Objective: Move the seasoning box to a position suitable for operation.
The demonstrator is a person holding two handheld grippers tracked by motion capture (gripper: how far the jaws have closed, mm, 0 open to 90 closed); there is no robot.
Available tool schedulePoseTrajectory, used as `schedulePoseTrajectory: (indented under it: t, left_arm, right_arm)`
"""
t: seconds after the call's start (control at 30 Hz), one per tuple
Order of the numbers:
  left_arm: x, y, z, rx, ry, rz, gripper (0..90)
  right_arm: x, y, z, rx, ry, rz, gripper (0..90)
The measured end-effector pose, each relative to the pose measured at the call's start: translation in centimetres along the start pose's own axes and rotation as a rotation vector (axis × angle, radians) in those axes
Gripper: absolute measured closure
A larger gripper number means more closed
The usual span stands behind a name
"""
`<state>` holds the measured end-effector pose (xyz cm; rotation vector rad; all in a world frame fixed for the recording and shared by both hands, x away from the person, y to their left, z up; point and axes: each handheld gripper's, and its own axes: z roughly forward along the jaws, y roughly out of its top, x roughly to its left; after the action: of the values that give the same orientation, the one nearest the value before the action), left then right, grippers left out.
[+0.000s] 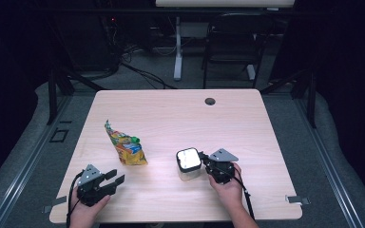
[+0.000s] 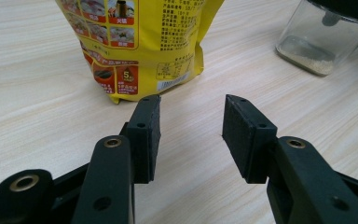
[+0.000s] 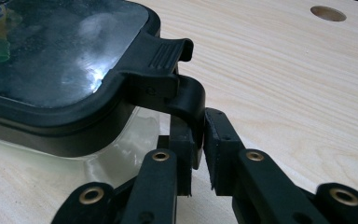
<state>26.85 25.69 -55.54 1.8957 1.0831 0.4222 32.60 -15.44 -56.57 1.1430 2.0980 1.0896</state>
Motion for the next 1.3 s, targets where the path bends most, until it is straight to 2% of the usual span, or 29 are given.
schedulePoseTrajectory:
  t: [0.17,0.33,0.53,0.73,0.93,1.07,1.3]
  left_arm:
    - [-0.2,0.1,-0.1,0.005,0.008,0.019,56.6]
    - [-0.3,0.1,-0.1,0.003,0.014,0.025,55.0]
    - [-0.4,0.1,0.0,0.000,0.012,0.027,55.0]
    - [-0.6,0.1,0.1,-0.001,0.005,0.032,55.0]
    - [-0.6,0.2,0.0,0.005,0.000,0.036,53.6]
    - [-0.7,0.2,0.1,0.000,-0.003,0.037,51.4]
    - [-0.6,0.2,0.0,0.007,0.006,0.036,47.9]
  right_arm:
    - [0.3,0.0,-0.2,0.011,0.004,-0.016,84.9]
    - [1.3,0.0,-0.8,0.025,0.011,-0.053,86.1]
    - [2.0,-0.3,-1.3,0.021,0.010,-0.042,86.1]
    - [3.1,-0.6,-1.7,0.019,-0.014,-0.037,86.2]
    - [4.3,-0.8,-2.1,0.019,-0.006,-0.033,85.9]
    - [5.0,-0.9,-2.4,0.019,0.014,-0.045,85.5]
    - [4.6,-0.9,-3.1,0.036,0.074,0.018,80.4]
